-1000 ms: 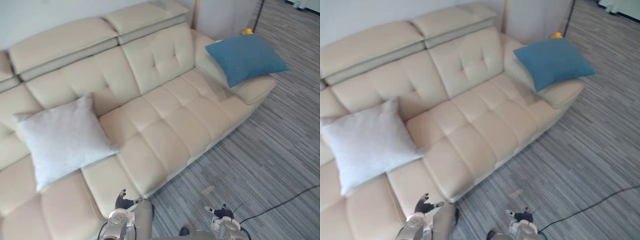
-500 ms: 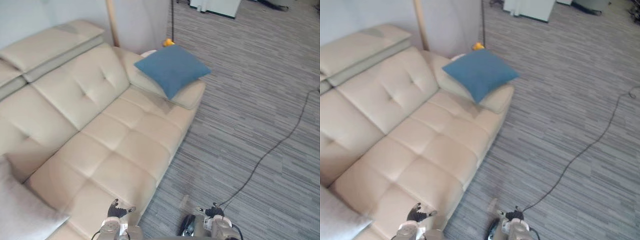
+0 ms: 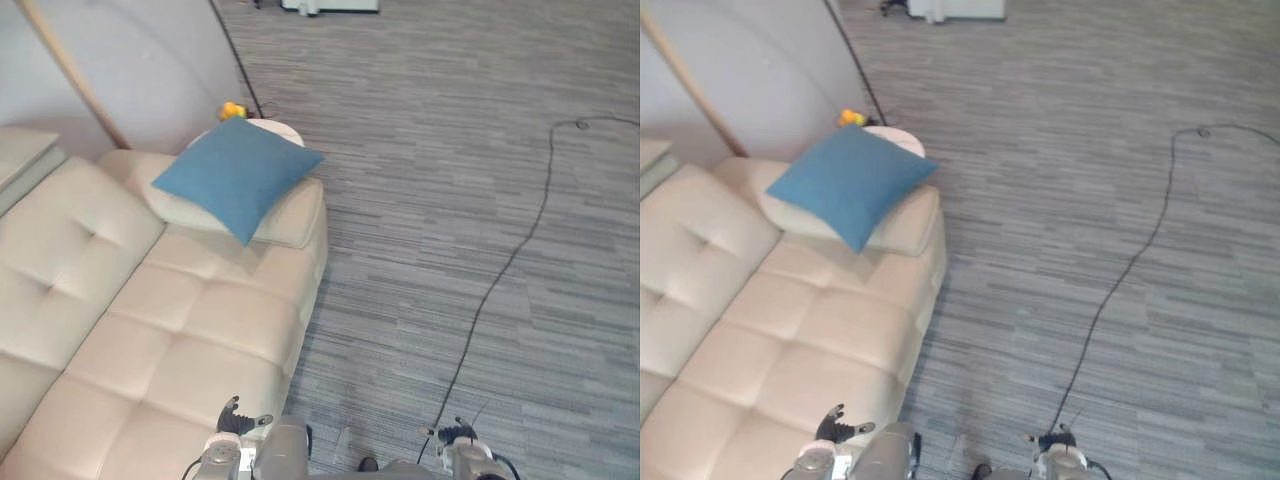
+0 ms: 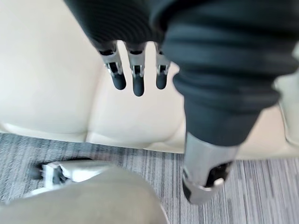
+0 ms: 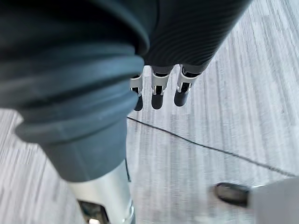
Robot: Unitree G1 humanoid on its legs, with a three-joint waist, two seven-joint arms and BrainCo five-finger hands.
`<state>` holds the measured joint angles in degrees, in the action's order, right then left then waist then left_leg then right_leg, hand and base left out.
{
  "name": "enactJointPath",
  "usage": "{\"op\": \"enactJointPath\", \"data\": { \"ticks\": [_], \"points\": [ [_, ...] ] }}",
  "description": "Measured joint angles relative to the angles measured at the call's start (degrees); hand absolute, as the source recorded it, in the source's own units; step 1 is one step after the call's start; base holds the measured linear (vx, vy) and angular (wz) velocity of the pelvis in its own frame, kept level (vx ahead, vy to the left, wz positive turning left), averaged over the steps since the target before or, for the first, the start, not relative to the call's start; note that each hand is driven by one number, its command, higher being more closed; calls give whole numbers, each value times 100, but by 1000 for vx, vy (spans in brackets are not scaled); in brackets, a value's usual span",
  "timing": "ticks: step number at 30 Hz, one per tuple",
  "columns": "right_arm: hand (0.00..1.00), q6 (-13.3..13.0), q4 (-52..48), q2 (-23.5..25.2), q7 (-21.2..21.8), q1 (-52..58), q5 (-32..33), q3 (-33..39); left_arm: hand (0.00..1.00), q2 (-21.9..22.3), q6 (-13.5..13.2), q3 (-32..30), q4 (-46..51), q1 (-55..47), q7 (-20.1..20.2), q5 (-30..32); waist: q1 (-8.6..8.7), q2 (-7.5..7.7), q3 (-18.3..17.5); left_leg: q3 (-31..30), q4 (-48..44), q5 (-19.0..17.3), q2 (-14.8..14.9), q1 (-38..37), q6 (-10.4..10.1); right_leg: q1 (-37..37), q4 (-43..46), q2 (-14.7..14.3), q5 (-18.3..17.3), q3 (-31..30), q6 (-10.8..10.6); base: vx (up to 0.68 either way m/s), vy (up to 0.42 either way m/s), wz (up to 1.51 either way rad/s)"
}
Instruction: Pick up cushions and gather them together orderly.
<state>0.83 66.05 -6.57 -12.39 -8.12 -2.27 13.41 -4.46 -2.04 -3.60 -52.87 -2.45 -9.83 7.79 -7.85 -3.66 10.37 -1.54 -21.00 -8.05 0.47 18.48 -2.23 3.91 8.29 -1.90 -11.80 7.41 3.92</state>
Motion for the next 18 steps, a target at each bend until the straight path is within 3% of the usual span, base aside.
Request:
{"op": "enactJointPath", "data": {
  "ticks": [1, 2, 4, 6, 7, 8, 9, 10, 11, 12, 15, 17, 18],
  "points": [
    [0, 0, -2, 75, 6, 5, -6, -12, 0, 19, -10, -73, -4, 18, 3, 0, -137, 52, 22, 230, 8, 200, 13, -154, 216, 103, -142, 30, -1, -300, -110, 408, 116, -108],
    [0, 0, -10, 97, 7, 7, -7, -10, 0, 17, -16, -105, -4, 20, 3, 0, -135, 77, 31, 278, -46, 113, 17, -144, 244, 125, -188, 43, 10, -335, -129, 484, 135, -73],
    [0, 25, -14, 226, 25, 194, -25, 124, 0, -34, -26, -212, -23, 28, 5, -5, -167, 173, 75, 465, -548, -427, -4, -199, 385, 305, -119, 160, -98, -490, -376, 470, 154, -36],
    [0, 29, -26, 267, 56, 274, -64, 205, 0, -42, -18, -201, -86, -13, 13, -3, -189, 176, 74, 579, -495, -637, -25, -444, 442, 109, 627, 246, -283, -540, -684, 318, 127, -31],
    [0, 26, -70, 312, 86, 394, -146, 216, 0, -50, 6, -173, -150, -69, 18, -3, -151, 194, 67, 592, -352, -810, -117, -781, 502, -479, 2273, 401, -400, -456, -1058, 342, 123, -19],
    [0, 30, -109, 324, 96, 444, -166, 216, 0, -64, 12, -143, -169, -66, 19, -3, -141, 209, 67, 590, -314, -840, -151, -875, 518, -656, 2722, 461, -341, -442, -1178, 422, 107, 8],
    [0, 31, -266, 351, 129, 578, -188, 222, 0, -119, 23, -74, -194, -66, 24, -2, -106, 236, 68, 554, -258, -926, -240, -1165, 535, -1168, 3981, 733, -351, -228, -1313, 380, 41, 26],
    [0, 25, -359, 312, 130, 598, -194, 247, 0, -118, 28, 2, -207, -83, 16, -3, -90, 235, 74, 491, -122, -968, -266, -1494, 538, -1438, 4440, 993, -452, 147, -1122, 371, 25, 28],
    [0, 27, -383, 307, 125, 599, -206, 252, 0, -130, 30, 33, -215, -82, 15, -3, -87, 235, 76, 453, -56, -968, -267, -1606, 538, -1476, 4444, 1049, -489, 257, -1061, 363, -3, 33],
    [0, 26, -404, 327, 126, 620, -223, 256, 0, -141, 29, 53, -216, -72, 8, -4, -26, 226, 80, 335, 195, -968, -221, -1923, 537, -1602, 4141, 1156, -577, 576, -898, 286, -30, 36],
    [0, 26, -412, 387, 132, 529, -225, 234, 0, -120, 29, 40, -200, -50, 3, -5, 71, 236, 67, 154, 527, -1005, -43, -2297, 470, -1925, 2833, 1078, -563, 712, -821, 386, -134, 45],
    [0, 25, -395, 401, 138, 487, -225, 207, 0, -156, 27, 42, -182, -71, 7, -4, 145, 305, 33, -70, 707, -1120, 100, -2482, 268, -2115, 1187, 791, 315, 260, -817, 399, -230, 42],
    [0, 20, -389, 409, 142, 510, -214, 211, 0, -173, 27, 35, -183, -81, 2, -5, 153, 348, 15, -127, 704, -1157, 84, -2491, 221, -2135, 1042, 783, 554, 173, -782, 385, -271, 46]
  ]
}}
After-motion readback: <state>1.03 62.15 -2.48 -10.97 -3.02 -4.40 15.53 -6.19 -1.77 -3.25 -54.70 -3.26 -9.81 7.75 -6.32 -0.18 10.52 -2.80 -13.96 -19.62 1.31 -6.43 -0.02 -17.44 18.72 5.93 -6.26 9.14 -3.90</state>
